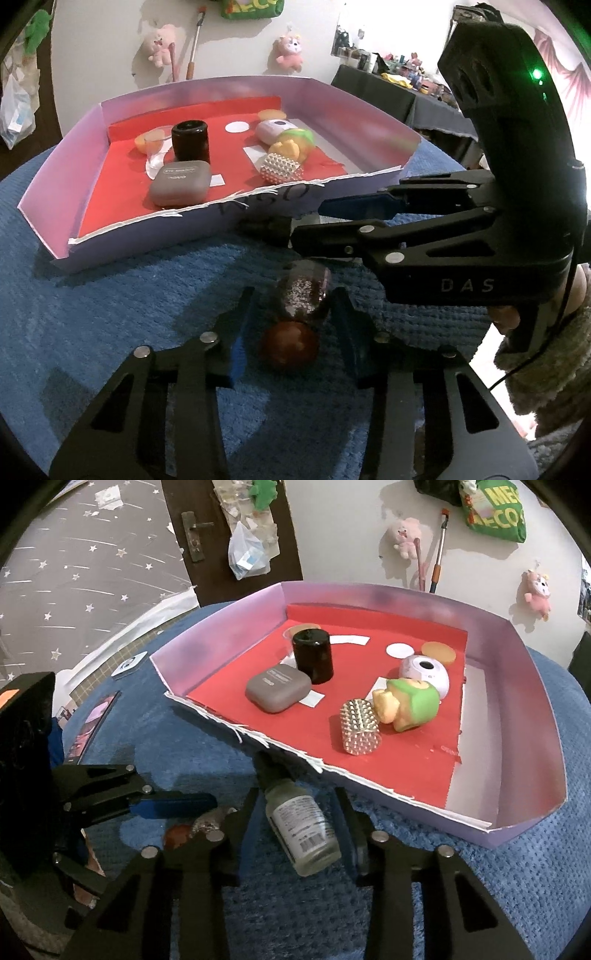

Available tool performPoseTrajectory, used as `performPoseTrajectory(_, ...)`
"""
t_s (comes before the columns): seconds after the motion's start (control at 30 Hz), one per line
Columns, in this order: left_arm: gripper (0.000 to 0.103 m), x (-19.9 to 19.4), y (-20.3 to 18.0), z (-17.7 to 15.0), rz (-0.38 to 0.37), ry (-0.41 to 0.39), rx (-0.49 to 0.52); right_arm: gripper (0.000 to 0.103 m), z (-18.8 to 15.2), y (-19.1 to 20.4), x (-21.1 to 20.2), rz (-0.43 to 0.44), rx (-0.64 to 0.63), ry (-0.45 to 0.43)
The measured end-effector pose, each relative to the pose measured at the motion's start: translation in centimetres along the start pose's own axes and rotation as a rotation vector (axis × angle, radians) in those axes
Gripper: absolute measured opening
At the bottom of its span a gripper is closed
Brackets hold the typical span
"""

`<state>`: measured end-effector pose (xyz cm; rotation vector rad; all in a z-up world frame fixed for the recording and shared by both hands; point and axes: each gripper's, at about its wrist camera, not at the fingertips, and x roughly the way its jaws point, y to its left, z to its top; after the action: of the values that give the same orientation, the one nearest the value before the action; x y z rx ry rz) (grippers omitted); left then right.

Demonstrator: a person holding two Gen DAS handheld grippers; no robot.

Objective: Organize rigid objects
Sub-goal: 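Grasp the brown glass bottle with the left gripper while the right gripper grasps the white dropper bottle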

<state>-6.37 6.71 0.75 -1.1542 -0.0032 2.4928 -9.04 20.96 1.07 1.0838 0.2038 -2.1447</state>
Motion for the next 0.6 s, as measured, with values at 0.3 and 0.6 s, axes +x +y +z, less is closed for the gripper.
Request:
performPoseTrajectory(0.3,0.031,-1.1,1.4,0.2,0.006,-0.038,-0.035,0.036,-0.3,-0.3,-0.4,0.007,0.012,0.000)
performPoseTrajectory(0.6,0.031,-1.8,3.8,0.8,0.017,-0.064,-0.088,0.034,-2.1,-0.8,-1.9,-0.009,0.044,-0.007)
